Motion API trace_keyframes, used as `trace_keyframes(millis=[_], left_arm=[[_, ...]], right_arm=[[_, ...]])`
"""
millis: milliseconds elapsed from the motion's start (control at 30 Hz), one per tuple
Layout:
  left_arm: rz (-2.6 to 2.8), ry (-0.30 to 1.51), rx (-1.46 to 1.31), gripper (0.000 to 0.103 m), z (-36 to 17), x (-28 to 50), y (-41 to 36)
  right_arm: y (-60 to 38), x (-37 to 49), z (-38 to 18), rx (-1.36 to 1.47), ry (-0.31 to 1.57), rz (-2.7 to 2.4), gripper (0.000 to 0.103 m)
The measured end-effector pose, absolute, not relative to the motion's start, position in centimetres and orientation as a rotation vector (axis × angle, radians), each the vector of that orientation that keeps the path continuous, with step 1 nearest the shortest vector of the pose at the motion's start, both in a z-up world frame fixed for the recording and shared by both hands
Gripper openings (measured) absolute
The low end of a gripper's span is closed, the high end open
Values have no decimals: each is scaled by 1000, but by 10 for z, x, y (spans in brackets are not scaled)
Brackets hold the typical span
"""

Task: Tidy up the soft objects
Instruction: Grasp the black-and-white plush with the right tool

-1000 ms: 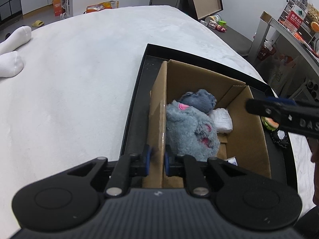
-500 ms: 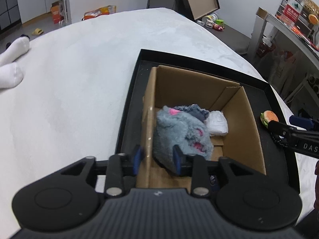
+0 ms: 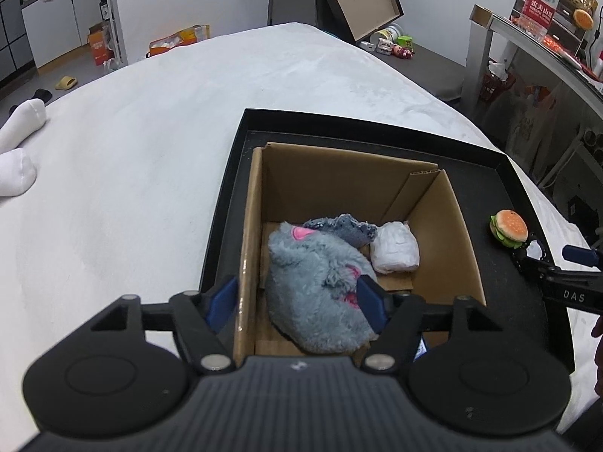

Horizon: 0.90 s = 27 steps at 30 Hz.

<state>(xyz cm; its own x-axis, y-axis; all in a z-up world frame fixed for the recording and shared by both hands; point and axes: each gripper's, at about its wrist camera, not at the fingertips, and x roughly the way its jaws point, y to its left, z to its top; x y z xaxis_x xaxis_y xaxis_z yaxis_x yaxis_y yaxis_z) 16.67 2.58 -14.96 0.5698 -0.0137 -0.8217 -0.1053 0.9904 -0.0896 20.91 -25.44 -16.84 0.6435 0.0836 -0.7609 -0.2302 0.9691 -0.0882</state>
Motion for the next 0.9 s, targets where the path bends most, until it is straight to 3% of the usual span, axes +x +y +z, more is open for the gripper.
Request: trace_keyframes(millis=[200, 367, 467, 800, 900], left_arm=[[60, 968, -119, 72, -153, 173, 21], [65, 976, -120, 72, -157, 179, 21], [66, 979, -120, 72, -158, 181, 21], [59, 990, -122, 72, -160, 183, 23], [57, 993, -127, 72, -160, 184, 24]], right_arm=[[-273, 216, -182, -159, 878, 148, 80], [-279, 223, -188, -148, 892, 158, 63], [-282, 231, -193, -135, 909, 161, 58], [-270, 243, -215, -160, 948, 171, 58], [-270, 242, -213, -146, 950, 172, 42]])
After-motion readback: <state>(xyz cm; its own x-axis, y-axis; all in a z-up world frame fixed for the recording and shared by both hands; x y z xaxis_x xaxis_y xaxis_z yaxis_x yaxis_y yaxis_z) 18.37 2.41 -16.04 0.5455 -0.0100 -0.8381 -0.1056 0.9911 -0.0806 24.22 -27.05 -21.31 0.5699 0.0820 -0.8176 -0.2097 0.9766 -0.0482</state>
